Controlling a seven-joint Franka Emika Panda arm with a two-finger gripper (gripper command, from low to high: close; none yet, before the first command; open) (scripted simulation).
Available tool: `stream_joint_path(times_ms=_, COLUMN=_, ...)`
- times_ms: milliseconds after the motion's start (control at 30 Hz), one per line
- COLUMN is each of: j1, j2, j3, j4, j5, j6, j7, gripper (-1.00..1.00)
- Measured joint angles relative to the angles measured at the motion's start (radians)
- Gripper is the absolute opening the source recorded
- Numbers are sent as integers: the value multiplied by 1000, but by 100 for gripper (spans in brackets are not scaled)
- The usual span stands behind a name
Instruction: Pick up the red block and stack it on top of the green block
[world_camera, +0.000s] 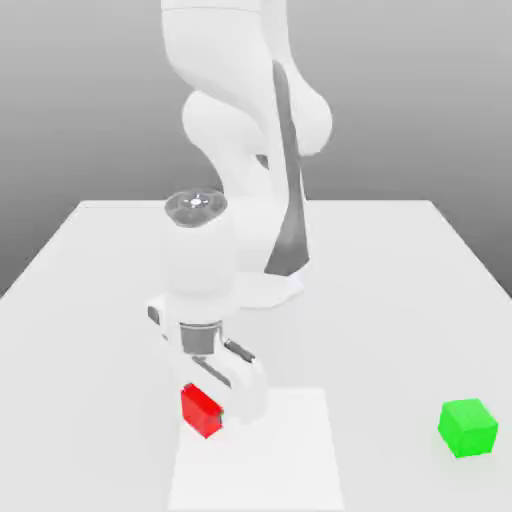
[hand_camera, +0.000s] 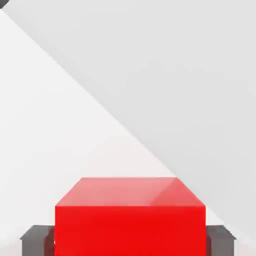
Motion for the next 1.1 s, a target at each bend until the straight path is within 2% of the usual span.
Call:
stream_joint_path(times_ms=133, j1=-7, j2=-19, j3=8, j4=-1, j5=6, j6=-16, j7=-3, gripper=-100)
stream_joint_path(times_ms=467, j1=-23, j2=-237, j3=52, j4=-19, j5=82, j6=-219, j7=-69, gripper=-100)
stream_joint_path(times_ms=633, j1=-67, j2=-216, j3=216, j4=51, j5=78, j6=-276, j7=-112, gripper=-100)
stream_joint_path(times_ms=767, j1=115, j2=-189, j3=339, j4=119, j5=53, j6=-321, j7=-136, gripper=-100)
stream_joint_path(times_ms=933, j1=317, j2=-103, j3=450, j4=279, j5=-37, j6=-402, j7=-163, gripper=-100)
stream_joint_path(times_ms=1100, j1=397, j2=48, j3=382, j4=322, j5=-192, j6=-310, j7=-69, gripper=-100)
